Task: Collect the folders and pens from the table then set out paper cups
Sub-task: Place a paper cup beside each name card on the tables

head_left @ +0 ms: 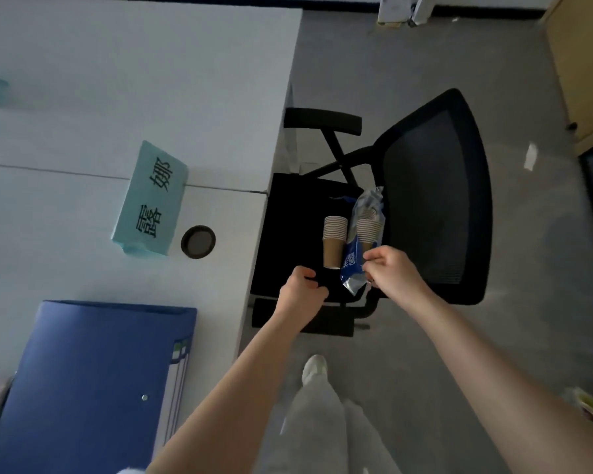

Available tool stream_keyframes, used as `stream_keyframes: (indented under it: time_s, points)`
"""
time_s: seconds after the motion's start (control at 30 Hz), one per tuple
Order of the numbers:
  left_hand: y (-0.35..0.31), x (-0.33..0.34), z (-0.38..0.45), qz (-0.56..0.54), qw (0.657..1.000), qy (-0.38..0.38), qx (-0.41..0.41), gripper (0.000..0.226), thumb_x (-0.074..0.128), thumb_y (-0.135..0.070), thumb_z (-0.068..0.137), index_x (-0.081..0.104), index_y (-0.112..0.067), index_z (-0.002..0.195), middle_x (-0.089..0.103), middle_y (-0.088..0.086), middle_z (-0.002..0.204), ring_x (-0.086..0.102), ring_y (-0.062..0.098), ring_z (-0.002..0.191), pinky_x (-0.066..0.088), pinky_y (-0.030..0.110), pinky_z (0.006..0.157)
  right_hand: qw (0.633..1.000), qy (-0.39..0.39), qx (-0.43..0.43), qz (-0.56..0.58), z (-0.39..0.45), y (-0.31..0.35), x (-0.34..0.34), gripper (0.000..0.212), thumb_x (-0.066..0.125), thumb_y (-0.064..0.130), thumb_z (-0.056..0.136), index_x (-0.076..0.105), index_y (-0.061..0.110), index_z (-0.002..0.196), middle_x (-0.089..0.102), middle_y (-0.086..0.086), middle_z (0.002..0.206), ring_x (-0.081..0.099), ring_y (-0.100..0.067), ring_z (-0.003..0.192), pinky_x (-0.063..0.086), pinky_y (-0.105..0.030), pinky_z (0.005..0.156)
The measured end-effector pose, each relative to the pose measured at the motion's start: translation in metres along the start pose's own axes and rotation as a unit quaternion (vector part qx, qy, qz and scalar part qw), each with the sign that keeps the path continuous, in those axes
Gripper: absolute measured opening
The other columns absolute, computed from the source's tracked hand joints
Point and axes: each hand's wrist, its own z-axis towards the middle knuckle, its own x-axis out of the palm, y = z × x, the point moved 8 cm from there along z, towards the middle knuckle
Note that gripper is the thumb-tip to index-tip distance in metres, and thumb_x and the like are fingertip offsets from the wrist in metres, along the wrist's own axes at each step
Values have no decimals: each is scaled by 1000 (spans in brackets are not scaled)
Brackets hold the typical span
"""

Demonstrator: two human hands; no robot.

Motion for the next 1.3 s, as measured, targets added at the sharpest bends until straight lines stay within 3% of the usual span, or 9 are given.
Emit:
stream_keyframes:
  time_s: [0.2, 0.27, 0.47, 0.6, 0.8, 0.9, 1.0, 1.13, 1.3]
  points:
    - [-18, 24, 67, 14, 999, -24, -28, 54, 66, -18, 90, 42, -16, 139, 58, 5, 123, 57, 13, 88, 48, 21, 65, 996, 49, -45, -63, 90, 17, -3, 31, 51, 13, 95, 56, 12, 125, 60, -2, 113, 56, -14, 98, 42, -23, 77]
    - [-17, 33, 91, 24, 998, -36, -42, 56, 66, -20, 90, 41, -17, 139, 57, 5, 125, 57, 14, 89, 49, 23, 67, 992, 66, -64, -83, 122, 21, 3, 34, 50, 12, 95, 53, 9, 129, 60, -6, 116, 57, -18, 101, 43, -25, 79]
    - [3, 70, 162, 51, 994, -53, -75, 62, 65, -21, 91, 36, -11, 144, 49, 10, 140, 52, 26, 123, 46, 32, 94, 982, 101, -92, -132, 211, 19, 35, 40, 47, 9, 95, 46, 10, 135, 60, -15, 123, 58, -29, 111, 51, -39, 92]
    - [23, 89, 205, 53, 993, -48, -95, 64, 63, -19, 91, 32, -9, 147, 44, 13, 144, 48, 27, 128, 42, 31, 97, 967, 136, -100, -190, 257, 13, 61, 50, 45, 4, 95, 34, 3, 144, 50, -18, 138, 48, -31, 126, 40, -31, 99]
    - [56, 106, 253, 112, 986, -37, -119, 69, 59, -21, 94, 23, -13, 152, 39, 15, 147, 45, 32, 131, 43, 38, 102, 924, 188, -93, -318, 308, -5, 91, 42, 42, 2, 95, 37, -8, 136, 51, -25, 127, 52, -37, 114, 43, -32, 82]
    - [69, 117, 270, 115, 985, -20, -130, 72, 61, -23, 93, 21, -14, 152, 39, 15, 148, 44, 33, 132, 42, 38, 102, 908, 212, -84, -352, 325, -23, 100, 14, 41, -2, 93, 52, -1, 102, 54, -15, 92, 53, -26, 81, 36, -28, 56]
    - [73, 132, 281, 110, 985, 3, -136, 78, 67, -23, 89, 20, -16, 152, 41, 16, 145, 47, 34, 129, 43, 38, 101, 914, 204, -82, -342, 337, -35, 102, 26, 39, -7, 88, 41, 10, 68, 43, -9, 69, 43, -19, 63, 30, -27, 51]
    - [71, 142, 287, 125, 984, -9, -130, 82, 69, -24, 87, 17, -20, 152, 35, 11, 147, 45, 33, 128, 44, 37, 100, 923, 200, -87, -317, 340, -43, 103, 21, 40, -6, 87, 60, -2, 90, 59, -16, 88, 54, -26, 79, 35, -25, 53]
    - [70, 128, 275, 110, 988, -32, -106, 91, 71, -17, 85, 13, -29, 153, 36, 14, 140, 48, 37, 124, 47, 41, 96, 925, 198, -100, -309, 333, -35, 102, 28, 40, -8, 87, 64, -10, 102, 66, -24, 101, 62, -34, 94, 48, -31, 66]
